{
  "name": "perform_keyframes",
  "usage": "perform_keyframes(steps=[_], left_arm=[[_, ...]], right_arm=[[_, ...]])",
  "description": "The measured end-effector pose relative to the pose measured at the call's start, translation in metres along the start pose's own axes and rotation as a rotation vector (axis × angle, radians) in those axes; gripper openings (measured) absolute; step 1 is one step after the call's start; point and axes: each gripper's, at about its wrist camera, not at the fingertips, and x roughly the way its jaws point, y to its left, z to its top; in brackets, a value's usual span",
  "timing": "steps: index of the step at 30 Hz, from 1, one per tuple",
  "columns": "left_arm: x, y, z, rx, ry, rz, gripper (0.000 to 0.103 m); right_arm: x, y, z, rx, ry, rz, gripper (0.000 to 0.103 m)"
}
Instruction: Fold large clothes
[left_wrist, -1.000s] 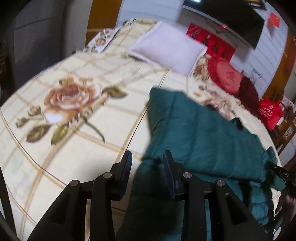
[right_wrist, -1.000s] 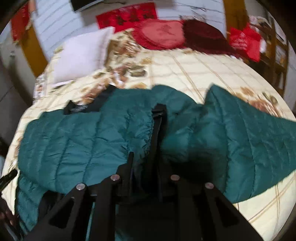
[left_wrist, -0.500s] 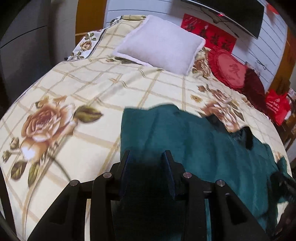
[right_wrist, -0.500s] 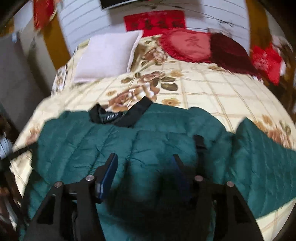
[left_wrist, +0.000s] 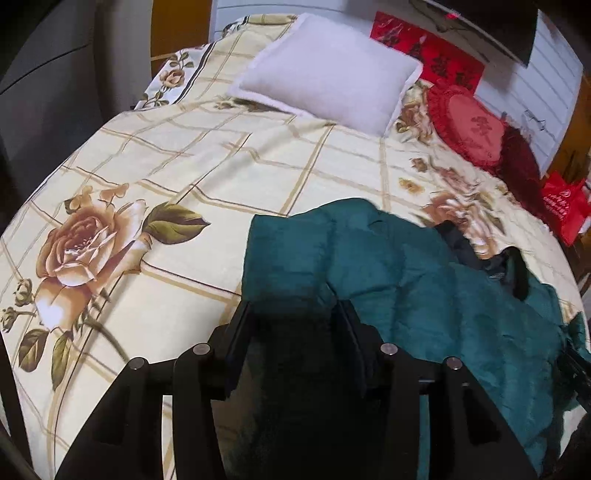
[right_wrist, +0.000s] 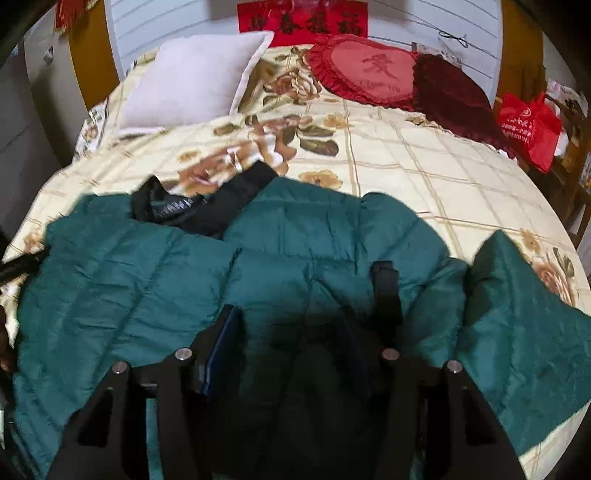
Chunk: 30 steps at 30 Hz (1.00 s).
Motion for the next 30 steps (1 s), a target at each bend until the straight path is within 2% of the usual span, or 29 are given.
perform_keyframes(steps=[4,8,15,19,25,28,30], left_arm=[[-0.018,-0.006,-0.009,0.009,-0.017,-0.025,0.047],[-0.026,-0.013,-0.021,0.032,-0.028,-0.013,0.047],[-0.026,-0.029,-0.035,0.13,-0.032,0.067,0.047],[-0.044,-0.03,-0.039,0.114,-0.043,0.027,0.047],[-0.065,-0.049,-0.053,0.121,-0.065,-0.039,0.047],[-0.057,-0.061,-0.065,0.136,-0.03,-0.052,0.047],[-0.045,-0.066,-0.074,0.142,0.004,-0.03,0.047]], right_arm=[[-0.024,0.001,-0.009,-0.024,-0.005,0.028,0.057],[-0.026,0.003,-0.024,-0.059,0.03,0.038,0.057],[0.003,0.015,-0.039,-0.143,0.069,-0.063,0.057],[-0.014,0.015,-0.038,-0.119,0.079,-0.049,0.057],[-0.048,0.013,-0.047,-0.088,0.036,-0.01,0.058],[-0.039,0.013,-0.053,-0.086,0.06,-0.016,0.058],[-0.022,0.012,-0.059,-0.092,0.097,-0.023,0.058]])
